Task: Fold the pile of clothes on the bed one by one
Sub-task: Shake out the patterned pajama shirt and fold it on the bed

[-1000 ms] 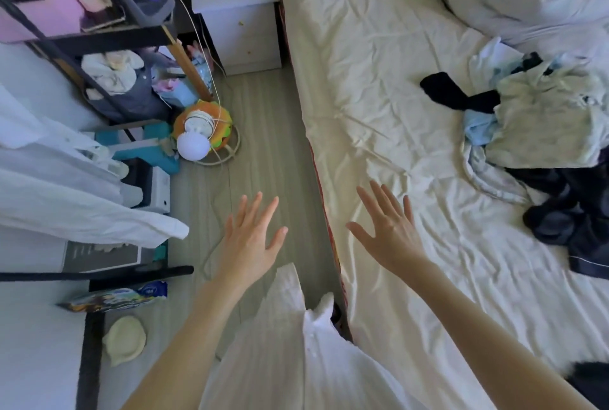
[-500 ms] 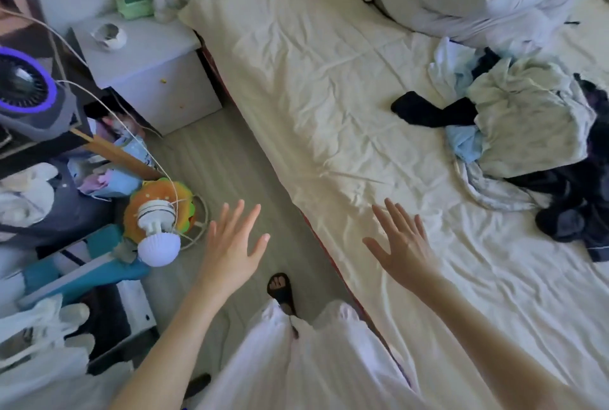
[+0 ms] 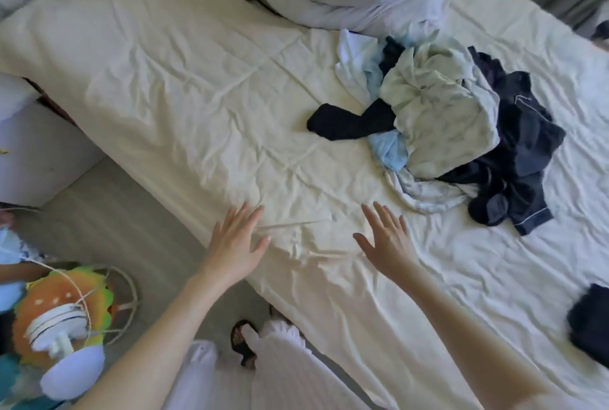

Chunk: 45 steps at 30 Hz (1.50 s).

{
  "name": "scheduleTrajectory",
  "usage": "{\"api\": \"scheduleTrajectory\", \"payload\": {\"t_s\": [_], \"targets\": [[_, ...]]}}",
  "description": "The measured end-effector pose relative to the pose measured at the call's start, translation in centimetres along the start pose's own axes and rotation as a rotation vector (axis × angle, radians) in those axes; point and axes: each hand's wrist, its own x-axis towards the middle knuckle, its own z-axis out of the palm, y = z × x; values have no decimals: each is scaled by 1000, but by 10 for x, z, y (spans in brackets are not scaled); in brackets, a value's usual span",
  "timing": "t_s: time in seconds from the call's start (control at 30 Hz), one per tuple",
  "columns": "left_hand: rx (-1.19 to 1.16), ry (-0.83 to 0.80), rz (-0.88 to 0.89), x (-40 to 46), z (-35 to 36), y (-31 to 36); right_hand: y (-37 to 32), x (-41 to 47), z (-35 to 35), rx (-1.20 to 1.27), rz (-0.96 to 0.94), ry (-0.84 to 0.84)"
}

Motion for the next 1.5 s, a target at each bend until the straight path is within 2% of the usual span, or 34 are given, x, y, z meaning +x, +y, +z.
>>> {"api": "scheduleTrajectory", "payload": {"t_s": [0.1,0.3,0.4,0.47,0.67,0.87,0.97,1.07,1.23,1.27,1.33,1.43,1.5], "targets": [[53,-39,6,73,8,12,33,70,-9,-39,60,-3],[288,-263,17,191,55,10,80,208,-13,-100,156,76],[376,-306,27,225,74,0,114,259,-20,-139,258,173],[398,-330,31,244,85,-3,137,286,-23,-186,313,175],[430,-393,-7,274,106,-3,167,343,-12,-19,515,244],[360,-438,-38,277,97,-1,170,342,-9,220,515,454],[29,-376,-144,277,86,19,145,304,-3,394,364,531],[-452,-277,-316,267,72,49,103,243,11,579,218,433],[-968,-345,-458,239,58,114,39,151,29,755,29,220],[-994,-368,-421,235,57,124,29,137,32,751,-24,175],[-896,-345,-290,225,55,139,17,115,36,712,-59,87],[-712,-182,-213,209,53,134,19,98,31,762,6,-76],[-614,-163,-148,188,51,125,28,92,23,818,44,-151]]}}
